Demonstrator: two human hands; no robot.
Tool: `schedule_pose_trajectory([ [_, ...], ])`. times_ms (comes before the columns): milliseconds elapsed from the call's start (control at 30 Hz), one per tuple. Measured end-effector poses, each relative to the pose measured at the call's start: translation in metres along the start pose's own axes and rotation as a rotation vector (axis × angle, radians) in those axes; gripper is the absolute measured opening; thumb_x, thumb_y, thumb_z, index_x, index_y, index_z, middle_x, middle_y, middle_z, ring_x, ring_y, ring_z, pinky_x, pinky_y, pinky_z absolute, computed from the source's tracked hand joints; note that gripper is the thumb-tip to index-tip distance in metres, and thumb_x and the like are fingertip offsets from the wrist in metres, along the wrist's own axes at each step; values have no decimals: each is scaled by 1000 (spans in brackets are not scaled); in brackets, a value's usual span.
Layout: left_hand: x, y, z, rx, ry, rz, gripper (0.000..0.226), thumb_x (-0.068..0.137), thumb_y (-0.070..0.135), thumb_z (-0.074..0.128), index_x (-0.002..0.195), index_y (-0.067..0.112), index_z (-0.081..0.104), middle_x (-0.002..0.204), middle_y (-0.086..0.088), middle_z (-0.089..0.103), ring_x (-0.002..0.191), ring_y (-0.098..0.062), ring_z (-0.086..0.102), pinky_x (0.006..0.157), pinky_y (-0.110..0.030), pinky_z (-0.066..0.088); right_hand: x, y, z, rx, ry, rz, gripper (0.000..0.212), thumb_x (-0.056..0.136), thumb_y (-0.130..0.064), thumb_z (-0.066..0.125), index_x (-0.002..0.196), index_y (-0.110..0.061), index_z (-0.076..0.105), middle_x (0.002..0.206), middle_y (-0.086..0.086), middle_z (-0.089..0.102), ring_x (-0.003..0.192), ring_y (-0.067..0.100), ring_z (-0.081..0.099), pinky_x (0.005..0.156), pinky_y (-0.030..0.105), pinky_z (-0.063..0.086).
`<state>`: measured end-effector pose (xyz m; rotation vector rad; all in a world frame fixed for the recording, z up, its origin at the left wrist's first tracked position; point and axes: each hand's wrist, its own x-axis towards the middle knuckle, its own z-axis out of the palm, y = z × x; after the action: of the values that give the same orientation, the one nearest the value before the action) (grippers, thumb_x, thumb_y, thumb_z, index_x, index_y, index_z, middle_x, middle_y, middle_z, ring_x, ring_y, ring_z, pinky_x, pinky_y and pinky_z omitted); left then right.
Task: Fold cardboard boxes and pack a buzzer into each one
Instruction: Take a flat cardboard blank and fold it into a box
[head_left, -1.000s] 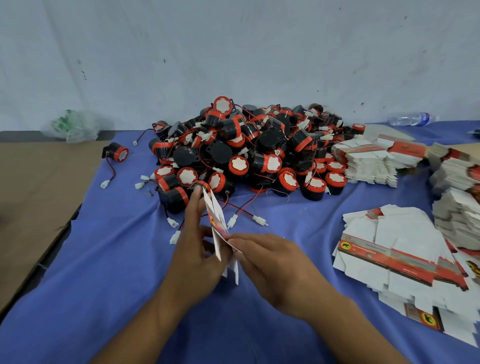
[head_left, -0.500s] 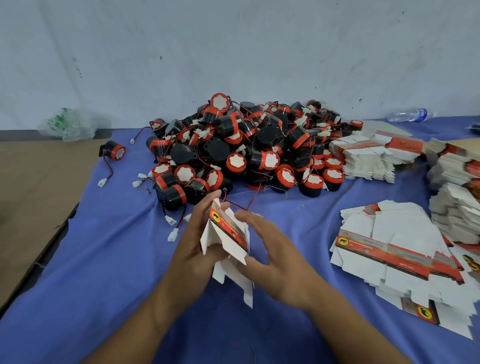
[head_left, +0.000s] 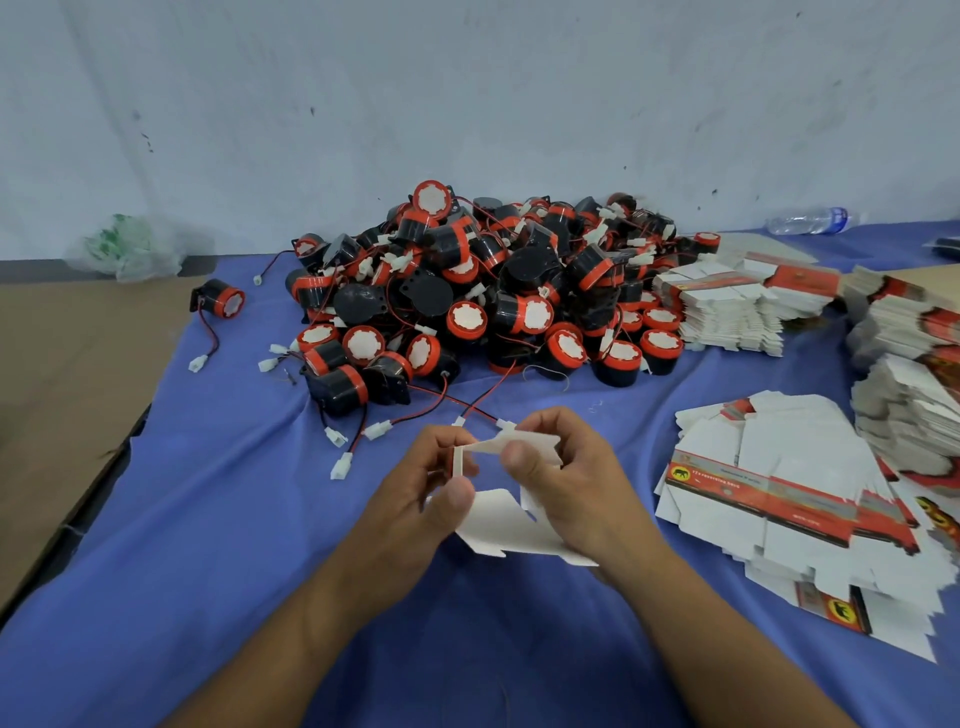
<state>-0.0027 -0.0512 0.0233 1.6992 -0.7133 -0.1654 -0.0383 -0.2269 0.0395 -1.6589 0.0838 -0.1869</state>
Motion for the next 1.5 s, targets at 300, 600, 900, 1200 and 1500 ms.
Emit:
schedule_pose_trajectory([
  [300, 7, -3, -1, -184, 60, -87, 20, 78, 31, 68, 96, 25, 62, 87, -19, 59, 75, -22, 59, 66, -35, 48, -5, -2, -3, 172, -229, -26, 41, 70, -45, 78, 104, -27, 67, 89, -10, 67, 81, 14, 63, 70, 27, 52],
  [600, 16, 3, 5, -248, 78, -122, 32, 91, 32, 51, 122, 29, 58, 123, 6, 60, 119, -12, 56, 102, -21, 42, -1, 4, 4, 326, -51, -13, 22, 80, -15, 62, 88, -31, 74, 82, -3, 59, 75, 14, 52, 73, 31, 46],
  [900, 2, 5, 14, -24, 179, 150, 35, 92, 44, 51, 120, 24, 55, 105, 16, 62, 91, -4, 60, 78, -14, 47, -5, 11, 16, 185, 45, -149, 24, 83, -54, 64, 89, -32, 72, 82, -8, 68, 77, 9, 60, 71, 30, 49],
  [1200, 7, -4, 7, -209, 391, -24, 32, 91, 43, 52, 123, 45, 52, 119, 12, 65, 109, -12, 63, 82, -25, 53, -11, 15, 22, 69, -82, -192, 25, 86, -38, 64, 111, -35, 65, 106, -1, 68, 94, 13, 67, 80, 29, 55],
  [1500, -1, 1, 16, 390, 330, 291, 75, 78, 51, 69, 142, 29, 37, 148, 14, 35, 139, -6, 34, 107, -10, 28, -4, 13, 15, 385, -76, -105, 25, 79, -40, 75, 92, -28, 57, 86, 13, 54, 80, 27, 52, 64, 38, 46],
])
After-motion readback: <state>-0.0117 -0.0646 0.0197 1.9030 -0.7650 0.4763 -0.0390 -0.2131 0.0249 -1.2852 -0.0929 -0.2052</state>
